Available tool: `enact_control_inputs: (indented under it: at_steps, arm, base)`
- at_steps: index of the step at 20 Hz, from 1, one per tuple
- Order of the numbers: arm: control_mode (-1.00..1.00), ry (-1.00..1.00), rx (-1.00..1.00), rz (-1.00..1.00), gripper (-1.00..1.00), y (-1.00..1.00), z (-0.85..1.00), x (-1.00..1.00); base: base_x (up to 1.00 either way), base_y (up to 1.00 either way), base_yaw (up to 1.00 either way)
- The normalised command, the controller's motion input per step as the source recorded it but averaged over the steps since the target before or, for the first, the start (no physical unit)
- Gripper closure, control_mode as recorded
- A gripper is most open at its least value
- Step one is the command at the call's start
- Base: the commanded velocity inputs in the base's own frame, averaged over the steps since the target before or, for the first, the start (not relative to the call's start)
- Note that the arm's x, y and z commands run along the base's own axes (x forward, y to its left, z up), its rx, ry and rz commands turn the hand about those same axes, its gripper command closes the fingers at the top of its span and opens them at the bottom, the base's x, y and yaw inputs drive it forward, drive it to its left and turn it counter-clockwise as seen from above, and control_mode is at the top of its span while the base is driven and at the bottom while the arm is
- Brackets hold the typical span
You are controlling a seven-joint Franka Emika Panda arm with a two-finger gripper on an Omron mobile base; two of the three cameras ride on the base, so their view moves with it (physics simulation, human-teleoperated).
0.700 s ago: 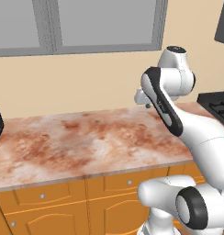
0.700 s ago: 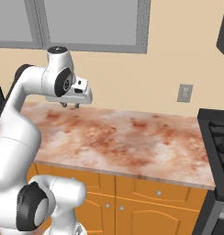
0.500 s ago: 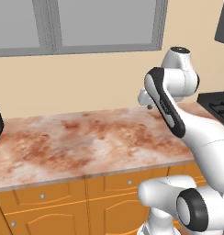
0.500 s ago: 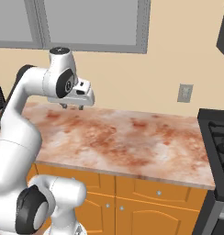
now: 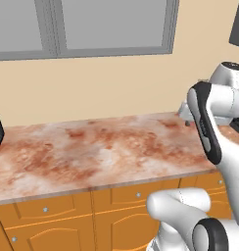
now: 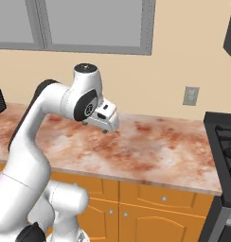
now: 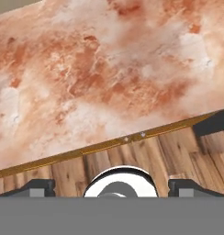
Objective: Take the tongs from the drawer on the right and place them on the dining counter next to the tray containing the kebab skewer.
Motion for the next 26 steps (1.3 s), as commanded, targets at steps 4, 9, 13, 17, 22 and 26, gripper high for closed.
enact_control_inputs:
  at_steps: [4,9,13,17,22,26]
  arm:
    - [-1.0,0.0,0.06,-0.35,-1.0,-1.0,-0.45,-0.58]
    - [-1.0,0.0,0.11,-0.32,-1.0,-0.92,-0.39,-0.57]
    - [-1.0,0.0,0.12,-0.26,-1.0,-0.79,-0.27,-0.51]
    - [-1.0,-0.01,0.07,-0.18,-1.0,-0.59,-0.31,-0.39]
    - [-1.0,-0.05,0.0,-0.03,-1.0,-0.42,-0.32,-0.35]
    - [-1.0,-0.07,-0.03,0.01,-1.0,-0.26,-0.53,-0.47]
  base:
    - [0.0,0.0,0.0]
    - [0.0,0.0,0.0]
    - [0.0,0.0,0.0]
    - [0.0,0.0,0.0]
    - [0.0,0.0,0.0]
    - [0.0,0.0,0.0]
